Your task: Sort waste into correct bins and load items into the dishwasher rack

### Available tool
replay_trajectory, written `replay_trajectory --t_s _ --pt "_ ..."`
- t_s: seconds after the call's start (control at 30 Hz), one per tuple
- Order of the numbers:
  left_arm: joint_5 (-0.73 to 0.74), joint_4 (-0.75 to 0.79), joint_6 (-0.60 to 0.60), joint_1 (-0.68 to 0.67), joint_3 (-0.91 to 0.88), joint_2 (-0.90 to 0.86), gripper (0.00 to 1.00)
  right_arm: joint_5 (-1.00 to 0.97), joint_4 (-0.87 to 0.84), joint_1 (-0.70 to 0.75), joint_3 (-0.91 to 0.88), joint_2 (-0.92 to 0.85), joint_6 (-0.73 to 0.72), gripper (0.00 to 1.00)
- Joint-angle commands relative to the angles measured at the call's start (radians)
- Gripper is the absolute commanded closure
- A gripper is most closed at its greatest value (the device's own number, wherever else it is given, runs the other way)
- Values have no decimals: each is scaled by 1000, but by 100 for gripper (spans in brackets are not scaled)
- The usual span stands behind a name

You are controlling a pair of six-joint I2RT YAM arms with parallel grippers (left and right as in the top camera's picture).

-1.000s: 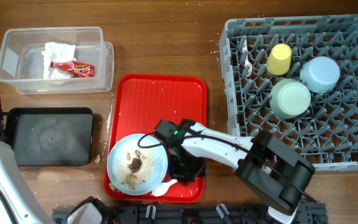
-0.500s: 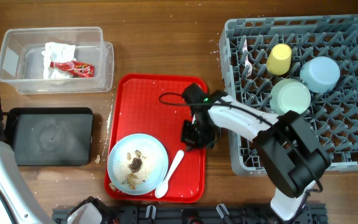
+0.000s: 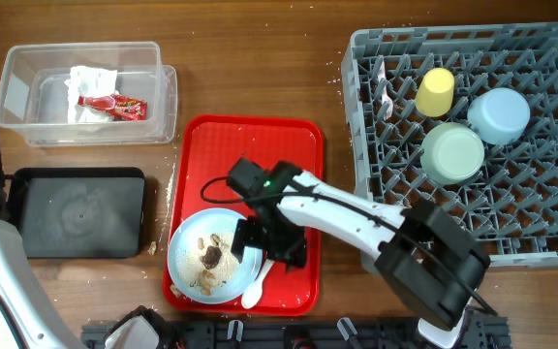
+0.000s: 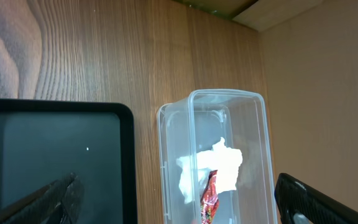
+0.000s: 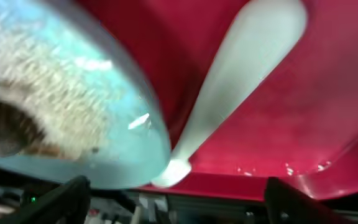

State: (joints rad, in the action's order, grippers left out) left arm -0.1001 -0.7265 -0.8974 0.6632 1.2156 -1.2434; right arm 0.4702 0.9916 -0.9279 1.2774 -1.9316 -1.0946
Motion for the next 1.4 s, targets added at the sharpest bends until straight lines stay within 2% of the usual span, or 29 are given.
replay_trajectory --t_s 0.0,0.13,0.27,0.43,0.67,0.7,0.8,0.93,1.13,1.37 --pt "-2 2 -8 3 2 3 0 -4 -36 20 -57 -14 -138 25" --pt "-2 2 -8 3 2 3 0 27 -68 63 -58 -14 -90 28" --pt "-2 2 -8 3 2 3 0 18 -42 159 -59 -13 -7 37" --pt "-2 2 -8 3 2 3 0 5 -43 122 -118 -29 -58 39" --pt "-2 2 -8 3 2 3 0 98 -116 96 -141 -80 -50 47" --pt "-2 2 -8 3 2 3 0 97 -115 98 -140 -80 -69 59" --pt "-2 2 -8 3 2 3 0 79 -120 148 -138 -80 -69 76" --pt "-2 2 -8 3 2 3 0 78 -116 224 -138 -80 -5 92" --pt "-2 2 -8 3 2 3 0 30 -104 304 -87 -80 82 96" --pt "-2 2 -8 3 2 3 0 -282 237 409 226 -78 206 96"
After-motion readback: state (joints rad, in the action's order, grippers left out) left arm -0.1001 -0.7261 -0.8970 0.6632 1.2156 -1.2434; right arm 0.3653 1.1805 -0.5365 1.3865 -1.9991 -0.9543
